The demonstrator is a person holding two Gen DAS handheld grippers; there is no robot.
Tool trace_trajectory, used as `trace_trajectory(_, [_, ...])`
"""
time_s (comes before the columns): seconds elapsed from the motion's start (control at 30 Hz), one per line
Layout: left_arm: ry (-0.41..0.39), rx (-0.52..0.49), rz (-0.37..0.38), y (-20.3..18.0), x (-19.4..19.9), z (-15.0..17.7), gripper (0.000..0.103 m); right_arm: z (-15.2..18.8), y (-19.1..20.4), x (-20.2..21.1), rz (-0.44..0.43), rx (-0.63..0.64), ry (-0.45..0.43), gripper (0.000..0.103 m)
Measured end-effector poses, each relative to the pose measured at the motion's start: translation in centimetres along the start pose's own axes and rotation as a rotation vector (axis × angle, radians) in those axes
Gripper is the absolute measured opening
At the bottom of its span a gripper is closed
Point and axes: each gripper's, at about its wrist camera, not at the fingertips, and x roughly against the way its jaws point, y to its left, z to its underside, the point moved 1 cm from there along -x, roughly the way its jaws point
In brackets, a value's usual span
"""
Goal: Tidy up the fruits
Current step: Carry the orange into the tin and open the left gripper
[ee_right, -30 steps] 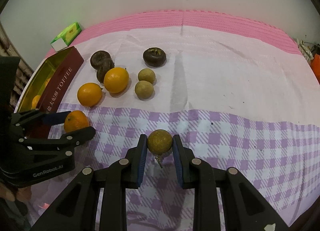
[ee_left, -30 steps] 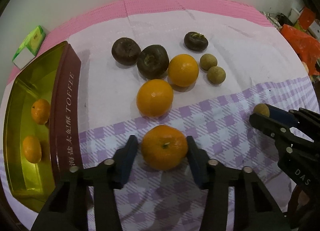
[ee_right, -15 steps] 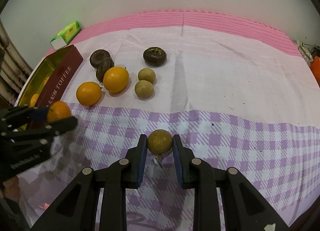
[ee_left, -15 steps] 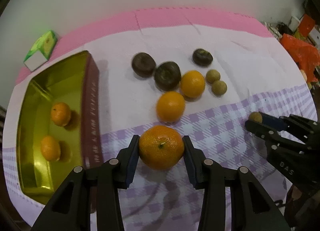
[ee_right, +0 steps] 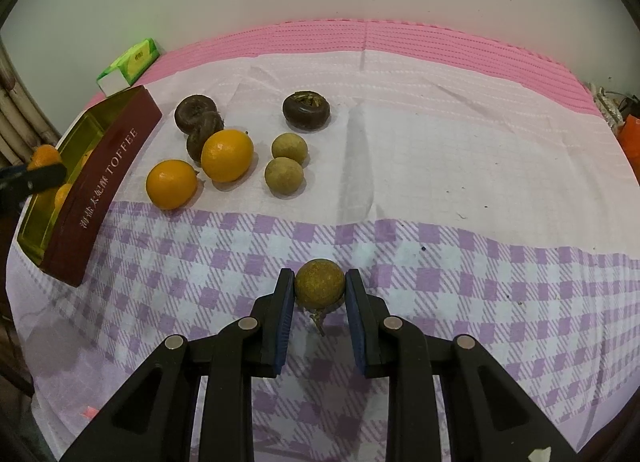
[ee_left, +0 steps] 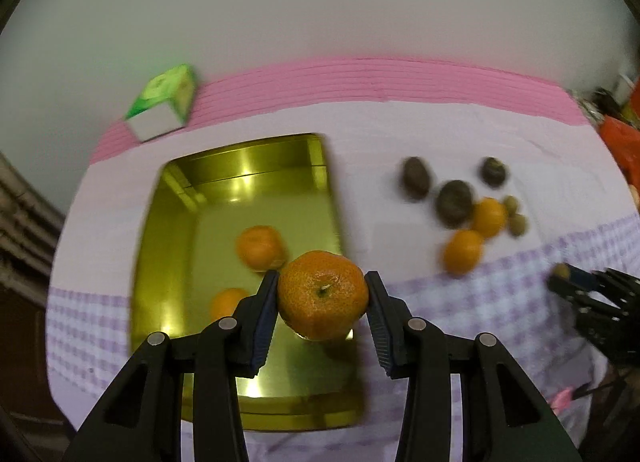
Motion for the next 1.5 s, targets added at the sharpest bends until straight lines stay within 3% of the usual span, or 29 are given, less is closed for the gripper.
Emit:
trace_trajectory(0.2, [0.034, 0.061, -0.078, 5.7, -1.3, 0.5, 0.043, 0.0, 0.0, -0.2, 0.007, 0.004, 0.006, 0.024])
trace_trajectory(0.43, [0.078, 0.153, -0.089, 9.9, -3.1, 1.2, 0.043, 0.0, 0.2, -0.4, 0.013, 0.016, 0.009, 0.024])
trace_trajectory(0.9, [0.120, 0.156, -0.098, 10.3, -4.3, 3.3, 0.043, 0.1, 0.5, -0.4, 0.019, 0.020, 0.008, 0.024])
trace_trajectory(1.5, [0.152, 0.119, -0.092, 9.4, -5.7, 3.7, 0.044, -1.0, 1.7, 0.4, 0.008, 0.023, -0.018, 0.024])
